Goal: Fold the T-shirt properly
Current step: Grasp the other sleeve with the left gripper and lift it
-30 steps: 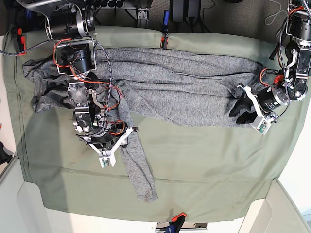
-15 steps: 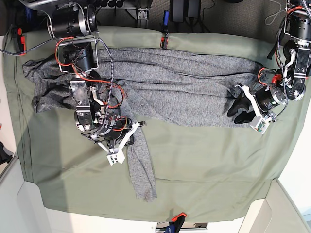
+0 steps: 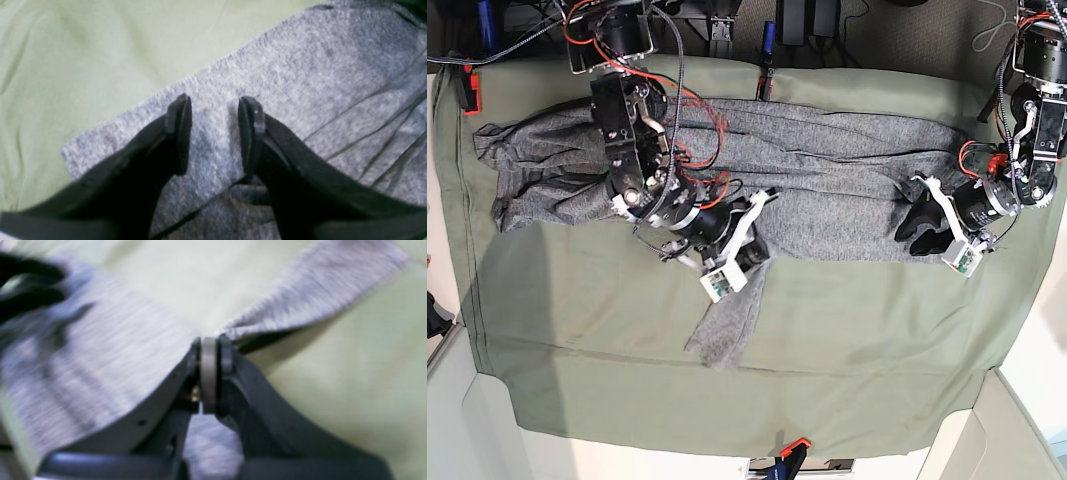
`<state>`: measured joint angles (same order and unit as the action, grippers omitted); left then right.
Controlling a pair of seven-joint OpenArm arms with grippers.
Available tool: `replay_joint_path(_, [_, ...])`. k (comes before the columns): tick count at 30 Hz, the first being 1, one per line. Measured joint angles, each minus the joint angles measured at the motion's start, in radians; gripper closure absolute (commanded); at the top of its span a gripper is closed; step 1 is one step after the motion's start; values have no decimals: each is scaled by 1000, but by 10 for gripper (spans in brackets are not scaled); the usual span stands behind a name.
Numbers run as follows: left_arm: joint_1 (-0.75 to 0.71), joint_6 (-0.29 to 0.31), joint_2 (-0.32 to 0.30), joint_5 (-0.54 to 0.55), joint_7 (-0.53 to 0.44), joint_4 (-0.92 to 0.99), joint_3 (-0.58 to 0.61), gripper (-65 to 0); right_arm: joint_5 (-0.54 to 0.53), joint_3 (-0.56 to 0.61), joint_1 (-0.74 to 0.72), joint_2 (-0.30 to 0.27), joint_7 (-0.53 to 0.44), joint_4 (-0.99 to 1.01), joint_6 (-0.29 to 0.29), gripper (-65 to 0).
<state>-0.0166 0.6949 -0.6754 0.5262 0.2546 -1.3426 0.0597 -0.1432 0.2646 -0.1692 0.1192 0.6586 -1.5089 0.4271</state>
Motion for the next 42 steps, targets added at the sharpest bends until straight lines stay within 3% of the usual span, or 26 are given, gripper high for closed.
replay_joint_path(3, [10,0,0,0,3,-9,0,-342,-10,55,50,1,-1,-49,11,0])
replay_joint_path(8, [34,0,0,6,3,-15,0,-344,-11,83,140,0,-2,-105,11,0])
replay_joint_path(11, [61,0,2,50,7,-15,0,-344,-25,83,154,-16,0,-109,13,-293])
replay_joint_path(13, [96,-3,18,48,7,-15,-1,-344,-23,82,149,-34,-2,-117,11,-398])
replay_joint_path(16, [145,-4,71,49,2,-15,20,-344,-25,62,147,-55,-3,-154,0,-403])
replay_joint_path(18, [176,-4,114,-5,7,-15,61,-344,-24,30,147,-63,-2,-178,-10,-403])
replay_joint_path(23, [282,2,224,-82,5,32,204,-344,-29,-124,146,-66,-2,-214,-12,-403])
replay_joint_path(30, [424,-35,401,-240,-2,360,314,-344,-120,-346,146,-78,73,-217,-15,-402])
replay_joint_path(36, [476,-59,438,-244,-53,480,311,-344,-211,-445,158,-167,86,-217,-5,-402])
replay_joint_path(42, [468,-60,470,-243,-60,481,311,-343,-232,-456,164,-185,87,-217,-2,-402])
